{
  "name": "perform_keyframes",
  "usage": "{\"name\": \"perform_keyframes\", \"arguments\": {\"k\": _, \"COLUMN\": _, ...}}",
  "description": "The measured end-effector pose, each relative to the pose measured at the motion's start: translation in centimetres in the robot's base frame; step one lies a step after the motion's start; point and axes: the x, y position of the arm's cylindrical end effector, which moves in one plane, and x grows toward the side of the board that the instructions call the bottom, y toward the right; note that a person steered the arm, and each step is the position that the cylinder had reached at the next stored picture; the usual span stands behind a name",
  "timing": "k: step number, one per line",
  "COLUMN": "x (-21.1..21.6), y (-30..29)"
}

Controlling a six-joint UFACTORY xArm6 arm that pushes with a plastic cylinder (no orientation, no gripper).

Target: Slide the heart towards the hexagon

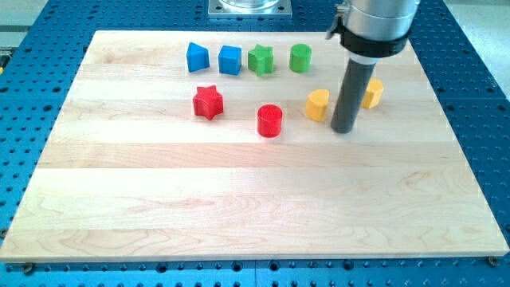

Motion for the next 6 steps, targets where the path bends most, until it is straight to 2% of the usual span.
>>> {"name": "perform_keyframes", "arguments": {"k": 2, "x": -3.0, "y": -1.4}}
{"name": "perform_keyframes", "arguments": {"k": 3, "x": 1.5, "y": -5.4}}
{"name": "perform_keyframes", "arguments": {"k": 5, "x": -4.4, "y": -7.9}}
{"name": "perform_keyframes", "arguments": {"k": 6, "x": -4.6, "y": -7.7}}
